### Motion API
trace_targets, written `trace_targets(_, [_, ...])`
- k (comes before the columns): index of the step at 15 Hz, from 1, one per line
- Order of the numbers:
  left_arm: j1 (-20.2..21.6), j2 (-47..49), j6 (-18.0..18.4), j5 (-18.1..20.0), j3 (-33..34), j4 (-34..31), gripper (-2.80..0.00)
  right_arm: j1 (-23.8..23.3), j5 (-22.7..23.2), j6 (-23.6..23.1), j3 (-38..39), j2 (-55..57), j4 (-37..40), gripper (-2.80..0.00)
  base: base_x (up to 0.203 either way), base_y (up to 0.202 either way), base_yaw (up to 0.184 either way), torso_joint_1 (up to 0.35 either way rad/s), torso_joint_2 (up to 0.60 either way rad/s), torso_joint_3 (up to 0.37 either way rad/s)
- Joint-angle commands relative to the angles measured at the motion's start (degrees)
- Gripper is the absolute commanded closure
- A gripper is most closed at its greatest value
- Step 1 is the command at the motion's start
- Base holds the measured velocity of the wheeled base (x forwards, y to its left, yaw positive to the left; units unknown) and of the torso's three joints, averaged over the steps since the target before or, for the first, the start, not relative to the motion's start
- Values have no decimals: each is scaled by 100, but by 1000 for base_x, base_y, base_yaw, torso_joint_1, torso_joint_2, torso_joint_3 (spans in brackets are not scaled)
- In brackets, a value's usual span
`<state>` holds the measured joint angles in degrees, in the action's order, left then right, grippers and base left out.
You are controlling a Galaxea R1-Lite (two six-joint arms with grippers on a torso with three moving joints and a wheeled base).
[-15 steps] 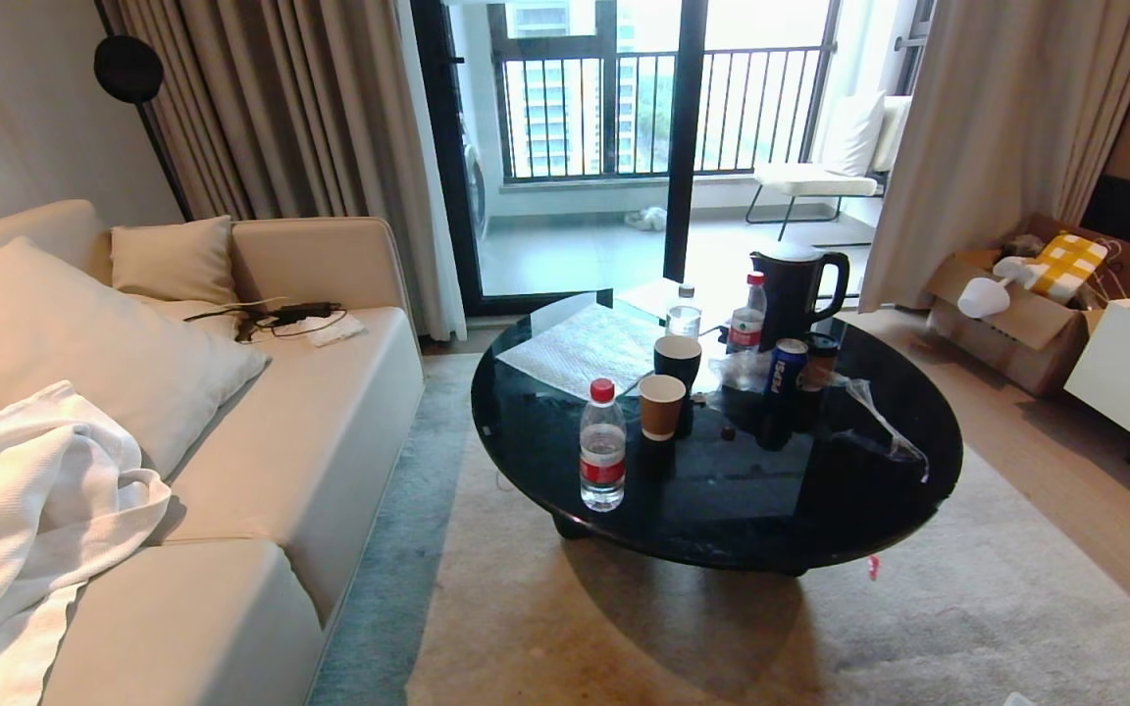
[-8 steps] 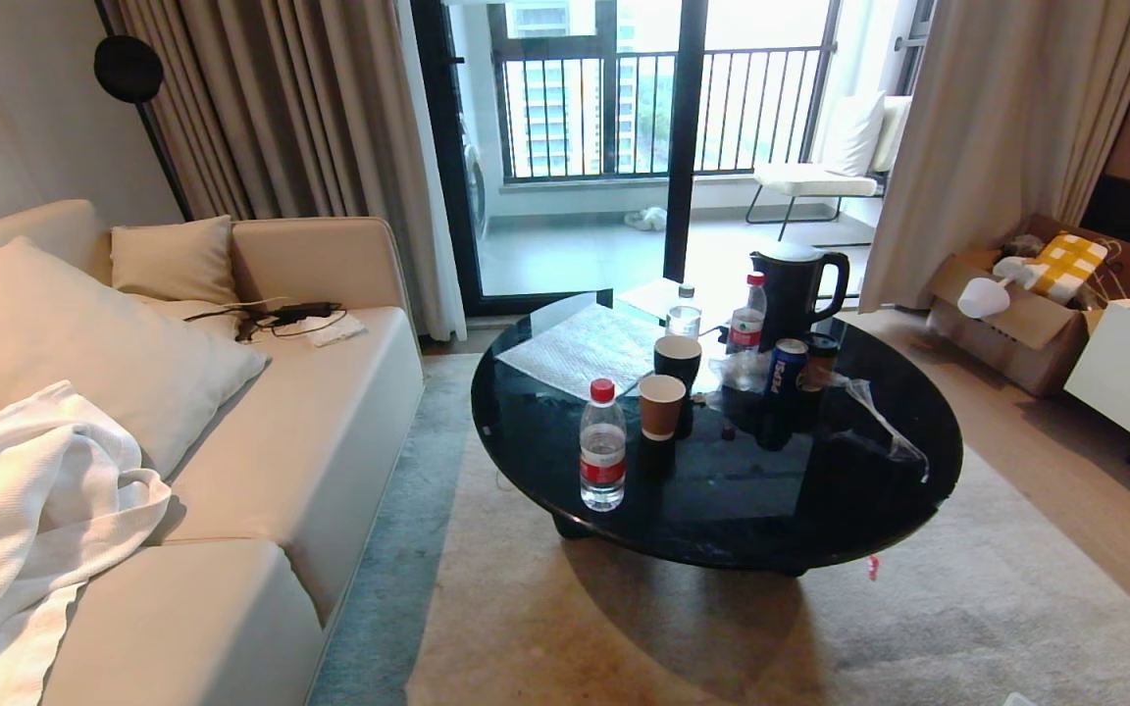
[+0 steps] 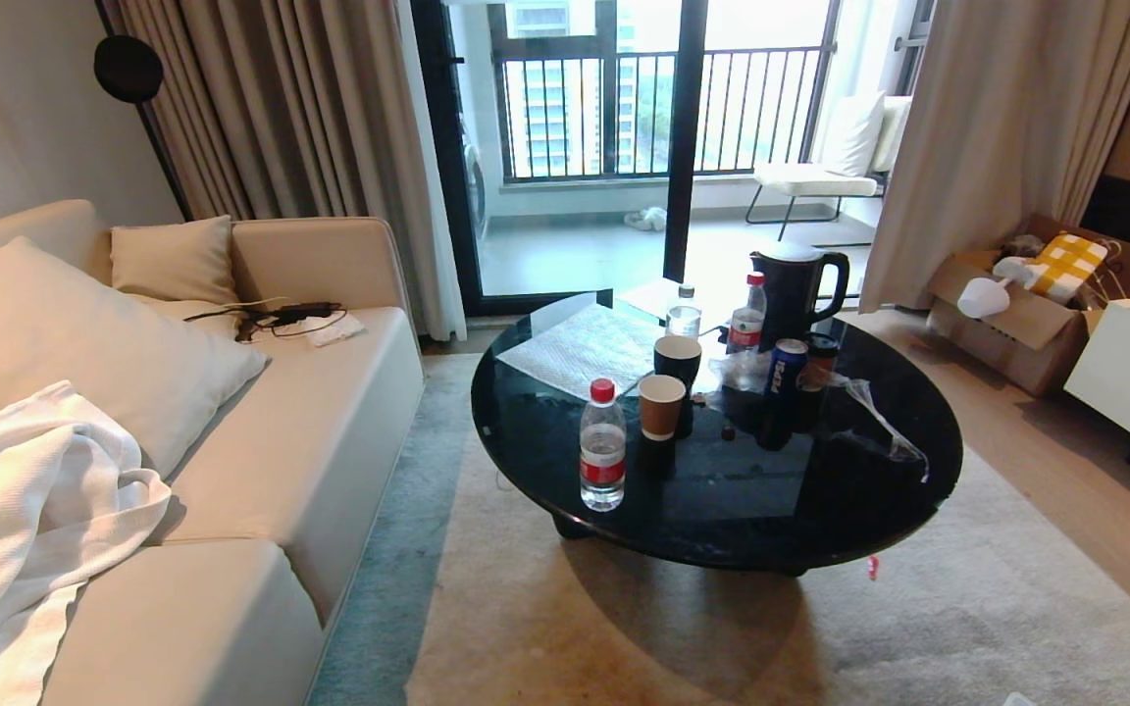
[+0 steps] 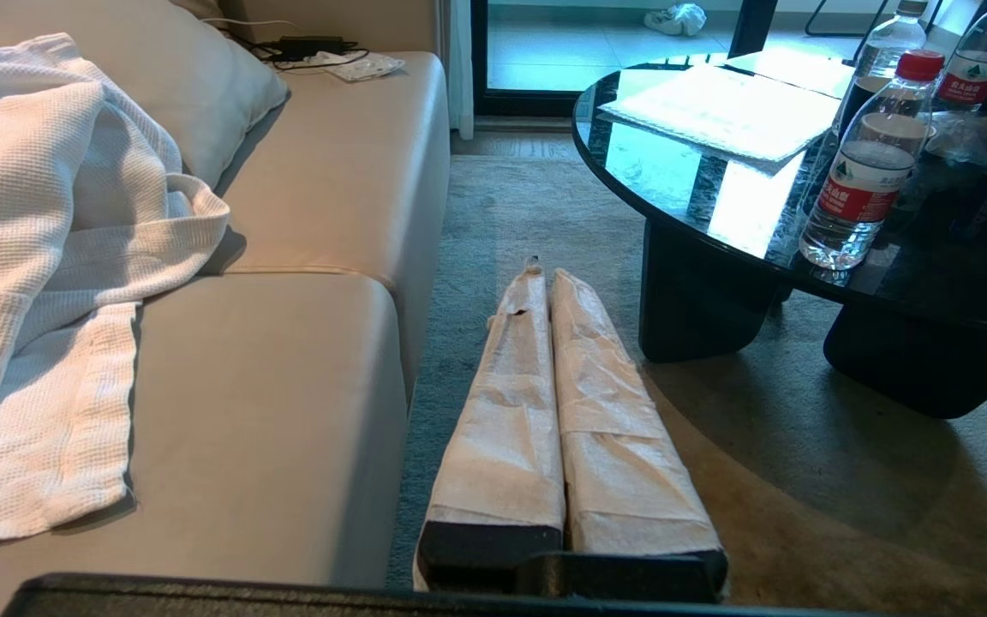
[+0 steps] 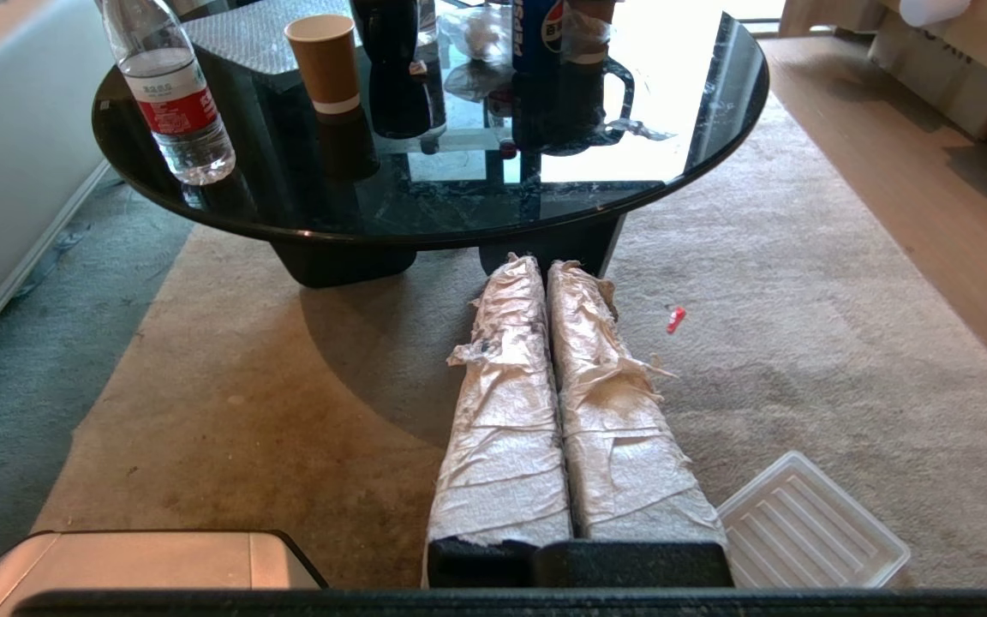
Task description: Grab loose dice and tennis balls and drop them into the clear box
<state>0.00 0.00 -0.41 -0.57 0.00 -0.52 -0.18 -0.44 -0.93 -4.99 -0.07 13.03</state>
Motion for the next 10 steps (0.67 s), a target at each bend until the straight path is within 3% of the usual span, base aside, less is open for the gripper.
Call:
trace_targets(1, [0,0,-2,-4,0,0,0,1,0,-4,-2,-10,6,0,0,0,0,0,0,0])
trace_targets(4, [0,0,-2,-4,0,0,0,1,0,-4,-2,-2,6,0,-31,0,0,0,1,1])
trace_targets(10, [0,0,-11,-4,5,0,0,1,0,-4,-2,-10,6,0,-180,0,-2,3,1,1])
